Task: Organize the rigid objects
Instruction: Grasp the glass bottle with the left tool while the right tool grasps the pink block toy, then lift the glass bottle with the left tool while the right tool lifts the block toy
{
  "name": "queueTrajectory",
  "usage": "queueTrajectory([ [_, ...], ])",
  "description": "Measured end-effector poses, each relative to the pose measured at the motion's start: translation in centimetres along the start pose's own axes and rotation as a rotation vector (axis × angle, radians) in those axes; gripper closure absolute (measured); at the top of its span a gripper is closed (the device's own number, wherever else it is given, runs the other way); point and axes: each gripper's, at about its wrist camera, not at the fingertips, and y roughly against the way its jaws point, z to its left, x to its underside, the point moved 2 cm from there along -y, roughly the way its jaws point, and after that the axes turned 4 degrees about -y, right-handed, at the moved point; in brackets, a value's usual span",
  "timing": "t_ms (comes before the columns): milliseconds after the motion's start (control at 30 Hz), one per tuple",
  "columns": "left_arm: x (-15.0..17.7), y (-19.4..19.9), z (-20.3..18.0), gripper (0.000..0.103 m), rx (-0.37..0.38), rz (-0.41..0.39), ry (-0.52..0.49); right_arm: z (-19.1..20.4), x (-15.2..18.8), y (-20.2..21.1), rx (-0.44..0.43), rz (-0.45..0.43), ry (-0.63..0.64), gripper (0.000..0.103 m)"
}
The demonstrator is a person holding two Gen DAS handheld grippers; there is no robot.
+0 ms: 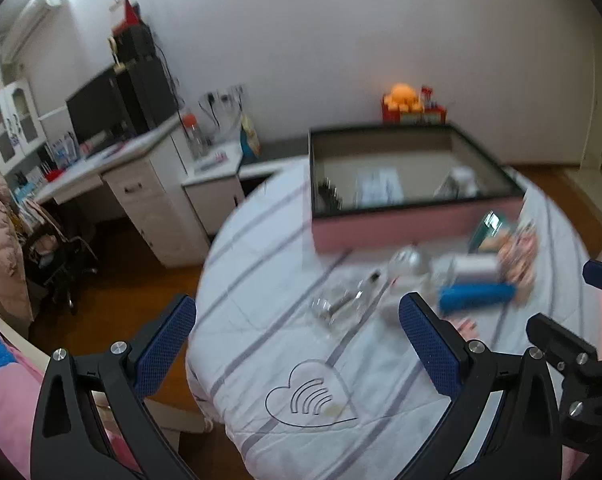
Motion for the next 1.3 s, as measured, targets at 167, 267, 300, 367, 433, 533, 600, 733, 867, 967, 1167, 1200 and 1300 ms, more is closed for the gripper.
queueTrajectory([
  [167, 1.4, -4.2, 0.0, 0.000, 0.017, 0.101, -0.041, 1.0, 1.6, -4.4, -0.038, 0.123, -0.027, 0.018],
  [267, 1.6, -6.0, -0.3, 0.000, 0.039, 0.126, -0.068, 1.4, 2.0, -6.6, -0.058, 0.172, -0.031, 0.018],
  [300, 1.6, -6.6, -0.6, 0.000, 0.051, 0.132, -0.076, 1.5, 2.0, -7.0, -0.096, 0.175, -0.045, 0.018],
  [367, 1.4, -7.4, -0.9, 0.000, 0.064, 0.137, -0.084, 1.5, 1.7, -7.6, -0.134, 0.173, -0.056, 0.019],
  [433, 1.2, -8.5, -1.4, 0.000, 0.076, 0.144, -0.101, 1.5, 1.5, -8.1, -0.153, 0.178, -0.053, 0.019],
  [533, 1.0, -9.9, -1.7, 0.000, 0.064, 0.172, -0.113, 1.1, 1.5, -8.4, -0.180, 0.220, -0.068, 0.016],
  [600, 0.9, -10.2, -1.6, 0.000, 0.081, 0.174, -0.108, 1.4, 1.7, -8.1, -0.186, 0.228, -0.061, 0.014],
  [733, 0.8, -11.1, -1.3, 0.000, 0.111, 0.173, -0.087, 2.8, 2.3, -9.1, -0.142, 0.246, 0.015, 0.016],
  [867, 0.9, -11.6, -1.0, 0.001, 0.139, 0.153, -0.044, 2.5, 1.9, -9.5, -0.087, 0.199, 0.006, 0.034],
  [967, 0.9, -11.8, -0.9, 0.013, 0.187, 0.155, 0.018, 1.0, 1.2, -9.8, -0.086, 0.201, -0.030, 0.034],
  [1167, 0.5, -10.9, -2.5, 0.050, 0.204, 0.149, -0.029, 0.2, 0.6, -10.3, -0.075, 0.197, -0.027, 0.034],
  [1200, 0.5, -10.9, -2.7, 0.050, 0.198, 0.149, -0.032, 0.1, 0.5, -10.4, -0.080, 0.197, -0.030, 0.034],
  [1300, 0.5, -10.7, -2.3, 0.051, 0.211, 0.170, -0.008, -0.1, 0.3, -10.5, -0.095, 0.198, -0.029, 0.034],
])
